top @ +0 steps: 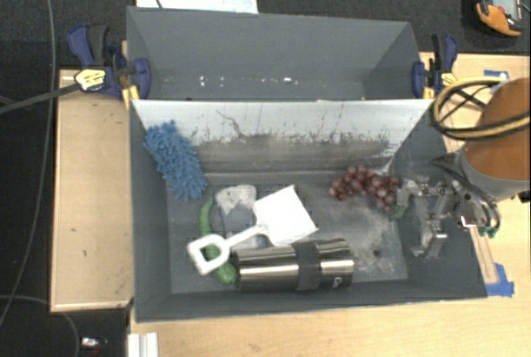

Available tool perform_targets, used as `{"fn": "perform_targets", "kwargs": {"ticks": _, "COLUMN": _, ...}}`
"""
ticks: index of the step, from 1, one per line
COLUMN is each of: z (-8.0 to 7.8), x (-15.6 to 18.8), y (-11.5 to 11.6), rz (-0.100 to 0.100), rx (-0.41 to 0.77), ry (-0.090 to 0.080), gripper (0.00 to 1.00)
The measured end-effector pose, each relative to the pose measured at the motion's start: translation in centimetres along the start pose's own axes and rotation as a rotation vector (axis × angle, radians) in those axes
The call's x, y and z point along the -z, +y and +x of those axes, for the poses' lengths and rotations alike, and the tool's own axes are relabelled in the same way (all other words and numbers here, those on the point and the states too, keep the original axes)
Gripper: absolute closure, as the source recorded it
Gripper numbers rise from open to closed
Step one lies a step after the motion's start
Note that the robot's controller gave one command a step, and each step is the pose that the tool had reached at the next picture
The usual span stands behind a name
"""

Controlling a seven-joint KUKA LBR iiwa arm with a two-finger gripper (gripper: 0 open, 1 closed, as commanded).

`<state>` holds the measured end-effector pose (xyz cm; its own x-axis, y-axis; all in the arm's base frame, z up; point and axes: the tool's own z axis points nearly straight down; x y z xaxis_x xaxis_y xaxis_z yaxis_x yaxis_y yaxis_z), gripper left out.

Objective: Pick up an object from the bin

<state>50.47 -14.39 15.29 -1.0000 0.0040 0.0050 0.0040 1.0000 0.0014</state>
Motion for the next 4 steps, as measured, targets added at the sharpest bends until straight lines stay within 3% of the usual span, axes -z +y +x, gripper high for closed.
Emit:
{"fn": "perform_targets", "kwargs": {"ticks": 1, "z": -0.2, "x": 0.4, "y": 0.0, "rz": 0.002, "rx": 0.006, "ry": -0.007, "gripper": 0.00}}
{"fn": "perform_targets", "kwargs": {"ticks": 2, "z": -8.5, "x": -8.3, "y": 2.8, "rz": 0.000, "rx": -0.218, "ry": -0.010, "gripper": 0.00}}
{"fn": "perform_targets", "kwargs": {"ticks": 3, "z": -7.3, "x": -3.1, "y": 5.7, "rz": 0.002, "rx": -0.133, "ry": -0.012, "gripper": 0.00}}
{"fn": "perform_targets", "kwargs": {"ticks": 4, "z": -7.2, "x": -5.3, "y": -0.9, "rz": 0.004, "rx": -0.473, "ry": -0.010, "gripper": 0.00}}
